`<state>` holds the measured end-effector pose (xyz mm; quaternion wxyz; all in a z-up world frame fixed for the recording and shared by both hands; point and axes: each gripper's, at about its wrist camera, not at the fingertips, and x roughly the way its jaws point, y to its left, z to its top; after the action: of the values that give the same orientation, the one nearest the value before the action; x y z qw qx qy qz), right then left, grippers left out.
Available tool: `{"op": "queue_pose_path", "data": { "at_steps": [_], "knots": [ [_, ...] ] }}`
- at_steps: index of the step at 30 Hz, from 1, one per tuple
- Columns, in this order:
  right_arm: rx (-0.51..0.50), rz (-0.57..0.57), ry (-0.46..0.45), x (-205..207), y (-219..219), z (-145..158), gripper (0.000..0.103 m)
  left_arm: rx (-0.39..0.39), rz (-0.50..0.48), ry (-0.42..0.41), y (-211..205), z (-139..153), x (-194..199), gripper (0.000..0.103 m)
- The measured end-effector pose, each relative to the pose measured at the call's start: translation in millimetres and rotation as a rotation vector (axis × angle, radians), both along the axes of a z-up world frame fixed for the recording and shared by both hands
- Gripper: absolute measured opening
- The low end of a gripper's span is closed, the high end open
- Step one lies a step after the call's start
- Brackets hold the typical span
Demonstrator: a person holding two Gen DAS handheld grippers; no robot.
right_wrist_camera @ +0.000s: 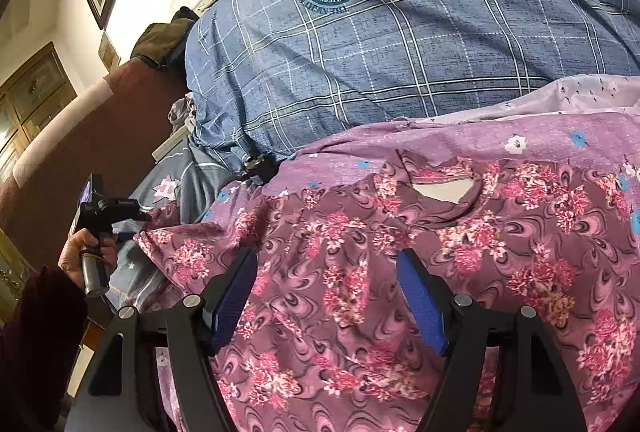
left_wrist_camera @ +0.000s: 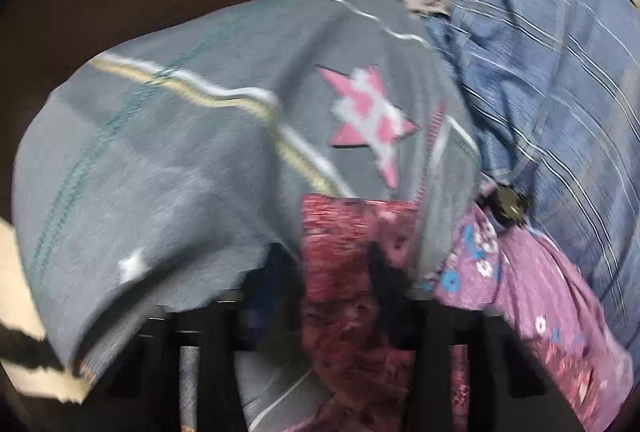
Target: Fold small clothes
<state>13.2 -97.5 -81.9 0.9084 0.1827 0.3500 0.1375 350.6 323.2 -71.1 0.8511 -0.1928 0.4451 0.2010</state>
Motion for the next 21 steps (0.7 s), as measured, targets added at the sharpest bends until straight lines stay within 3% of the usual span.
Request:
{"op": "queue_pose_path", "data": {
  "at_steps": [4, 11, 16, 21],
  "knots": [
    [0.02, -0.018, 0.002, 1, -10, -2, 0.072, 0.05, -0.014, 0.004, -5, -7, 1, 0.008],
    [0.057, -0.059, -0.005, -2, -29, 0, 0.071, 0.078, -0.078, -0.085, -30, 6, -14, 0.006],
    [0.088, -0.044, -0.006, 0, -25, 2, 0.071, 0.042, -0.192, -0.163, -64, 44, -42, 0.005],
    [0.094, -0.065, -0.011, 2, -27, 4, 0.071, 0.068, -0.398, -0.284, -137, 111, -74, 0.005]
  ]
}}
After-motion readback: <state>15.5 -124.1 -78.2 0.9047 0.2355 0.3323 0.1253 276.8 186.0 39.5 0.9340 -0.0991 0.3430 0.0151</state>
